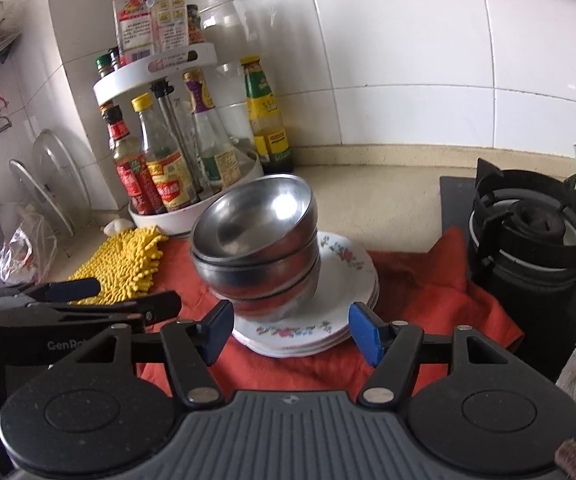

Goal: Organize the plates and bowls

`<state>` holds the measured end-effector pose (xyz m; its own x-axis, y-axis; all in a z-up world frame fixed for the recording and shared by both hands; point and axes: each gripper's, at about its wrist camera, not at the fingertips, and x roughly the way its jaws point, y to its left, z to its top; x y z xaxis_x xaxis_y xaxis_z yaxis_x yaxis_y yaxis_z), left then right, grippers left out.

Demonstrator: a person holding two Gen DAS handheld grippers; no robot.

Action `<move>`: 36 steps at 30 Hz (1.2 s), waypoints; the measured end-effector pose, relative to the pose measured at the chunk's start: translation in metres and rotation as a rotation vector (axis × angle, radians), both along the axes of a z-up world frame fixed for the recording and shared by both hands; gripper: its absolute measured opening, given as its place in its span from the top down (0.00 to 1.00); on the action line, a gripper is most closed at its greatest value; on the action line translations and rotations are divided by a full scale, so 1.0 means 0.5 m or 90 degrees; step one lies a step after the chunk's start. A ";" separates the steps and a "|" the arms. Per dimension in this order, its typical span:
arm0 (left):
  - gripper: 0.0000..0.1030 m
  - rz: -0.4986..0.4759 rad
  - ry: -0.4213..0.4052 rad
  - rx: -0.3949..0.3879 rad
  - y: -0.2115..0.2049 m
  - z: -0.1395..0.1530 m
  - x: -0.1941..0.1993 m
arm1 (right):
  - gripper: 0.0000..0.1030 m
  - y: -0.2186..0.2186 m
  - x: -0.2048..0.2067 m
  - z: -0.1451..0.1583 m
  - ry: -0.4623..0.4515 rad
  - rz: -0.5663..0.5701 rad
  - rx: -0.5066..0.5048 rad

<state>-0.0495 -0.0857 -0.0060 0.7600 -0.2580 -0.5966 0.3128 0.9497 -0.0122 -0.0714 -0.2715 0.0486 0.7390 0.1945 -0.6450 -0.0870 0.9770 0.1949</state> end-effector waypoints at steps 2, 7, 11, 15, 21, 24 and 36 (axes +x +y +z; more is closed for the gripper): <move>0.00 0.000 -0.001 -0.005 0.001 0.002 -0.006 | 0.42 0.002 -0.004 0.000 -0.003 -0.010 -0.010; 0.00 0.004 -0.009 -0.003 -0.007 0.004 -0.020 | 0.42 -0.001 -0.006 -0.005 -0.003 -0.031 -0.007; 0.00 0.007 -0.013 0.004 -0.011 0.003 -0.024 | 0.42 -0.006 -0.008 -0.009 0.000 -0.039 0.000; 0.00 0.005 -0.013 0.005 -0.014 0.003 -0.026 | 0.42 -0.010 -0.012 -0.009 0.000 -0.043 0.005; 0.00 0.008 -0.013 0.016 -0.018 0.002 -0.027 | 0.42 -0.011 -0.013 -0.008 0.001 -0.042 0.009; 0.00 0.016 -0.035 0.021 -0.020 0.006 -0.036 | 0.42 -0.013 -0.013 -0.008 0.001 -0.040 0.013; 0.00 0.020 -0.031 0.009 -0.010 0.008 -0.037 | 0.41 -0.012 -0.016 -0.001 -0.005 -0.038 0.012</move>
<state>-0.0678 -0.0906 -0.0018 0.7958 -0.2254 -0.5620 0.2824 0.9592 0.0152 -0.0796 -0.2773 0.0480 0.7547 0.1625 -0.6357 -0.0310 0.9766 0.2129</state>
